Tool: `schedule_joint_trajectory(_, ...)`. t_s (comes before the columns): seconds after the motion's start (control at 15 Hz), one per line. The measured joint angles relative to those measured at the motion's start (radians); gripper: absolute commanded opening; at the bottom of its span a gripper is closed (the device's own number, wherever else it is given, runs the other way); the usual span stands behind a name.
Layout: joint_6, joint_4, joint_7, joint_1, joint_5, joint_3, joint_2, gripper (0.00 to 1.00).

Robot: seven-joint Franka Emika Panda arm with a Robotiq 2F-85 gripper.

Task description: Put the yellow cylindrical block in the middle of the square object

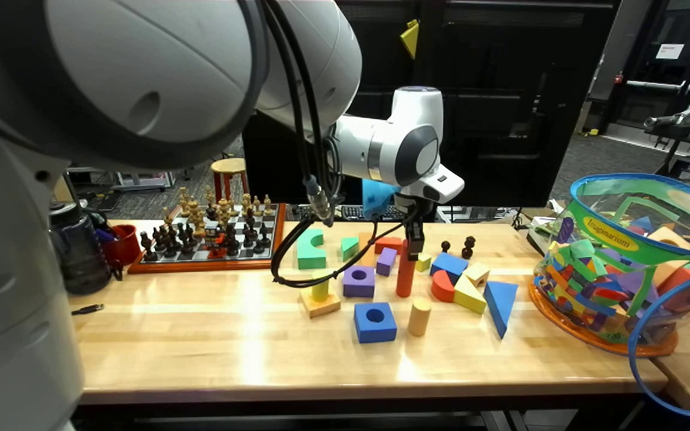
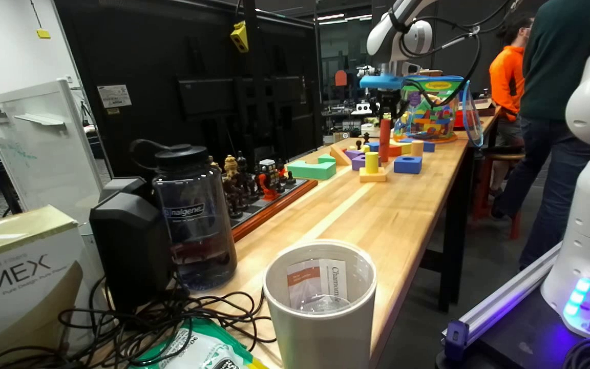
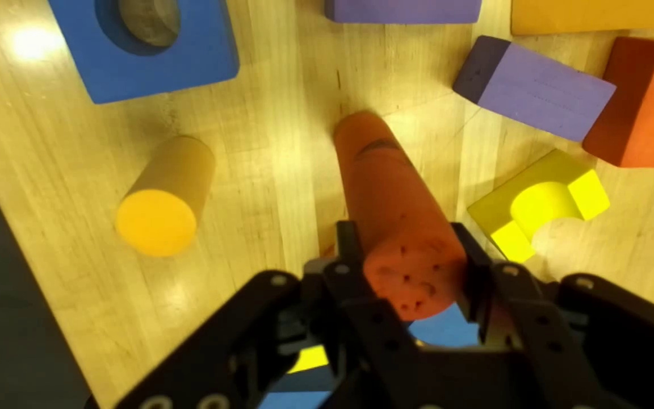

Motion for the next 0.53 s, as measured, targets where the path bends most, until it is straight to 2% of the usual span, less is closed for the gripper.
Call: schedule_joint_trajectory(0.53,-0.001,-0.012,0.011,0.000,-0.029,0.000,-0.031,0.15)
